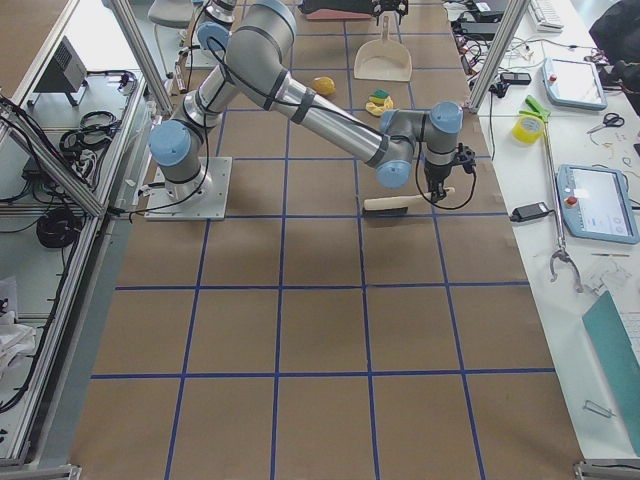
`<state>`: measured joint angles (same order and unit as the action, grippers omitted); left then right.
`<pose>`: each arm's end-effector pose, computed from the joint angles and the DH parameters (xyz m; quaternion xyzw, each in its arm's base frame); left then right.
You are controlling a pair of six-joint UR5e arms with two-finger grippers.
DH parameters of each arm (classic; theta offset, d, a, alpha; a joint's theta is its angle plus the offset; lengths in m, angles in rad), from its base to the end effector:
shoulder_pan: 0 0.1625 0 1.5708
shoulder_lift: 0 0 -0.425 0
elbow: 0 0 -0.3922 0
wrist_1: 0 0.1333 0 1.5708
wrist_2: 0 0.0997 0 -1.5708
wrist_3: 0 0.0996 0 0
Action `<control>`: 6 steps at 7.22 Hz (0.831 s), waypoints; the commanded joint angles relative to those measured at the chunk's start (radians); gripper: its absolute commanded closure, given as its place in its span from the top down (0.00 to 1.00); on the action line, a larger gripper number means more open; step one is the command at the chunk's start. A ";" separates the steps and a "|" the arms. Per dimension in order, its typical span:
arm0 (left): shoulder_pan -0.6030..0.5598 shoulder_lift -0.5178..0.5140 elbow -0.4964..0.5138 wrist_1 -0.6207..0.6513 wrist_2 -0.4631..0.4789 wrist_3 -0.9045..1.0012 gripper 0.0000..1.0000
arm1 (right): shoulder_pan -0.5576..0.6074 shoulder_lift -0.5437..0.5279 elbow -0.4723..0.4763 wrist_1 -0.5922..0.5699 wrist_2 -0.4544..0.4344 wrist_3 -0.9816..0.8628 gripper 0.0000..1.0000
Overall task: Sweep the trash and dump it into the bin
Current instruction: 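Grasp the dustpan handle with the left gripper while the right grasps the brush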
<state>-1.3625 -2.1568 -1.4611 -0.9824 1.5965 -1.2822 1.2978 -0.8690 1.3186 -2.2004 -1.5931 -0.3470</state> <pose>0.0156 -0.7058 0.2490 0.6776 -0.7332 0.0547 0.0176 -0.0742 -0.7513 0.2365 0.0358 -0.9952 0.0822 0.0380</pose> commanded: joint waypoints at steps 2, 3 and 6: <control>-0.003 0.005 -0.018 -0.019 0.026 -0.014 0.95 | 0.021 -0.031 -0.038 0.004 -0.001 0.072 0.02; -0.003 0.006 -0.031 -0.022 0.026 -0.013 0.90 | 0.043 -0.036 -0.039 0.004 0.004 0.126 0.01; -0.003 0.015 -0.053 -0.021 0.002 -0.006 0.00 | 0.230 -0.041 -0.025 0.004 0.007 0.457 0.00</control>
<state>-1.3653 -2.1483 -1.5097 -1.0038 1.6128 -1.2909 1.4550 -0.9087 1.2905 -2.1963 -1.5826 -0.0005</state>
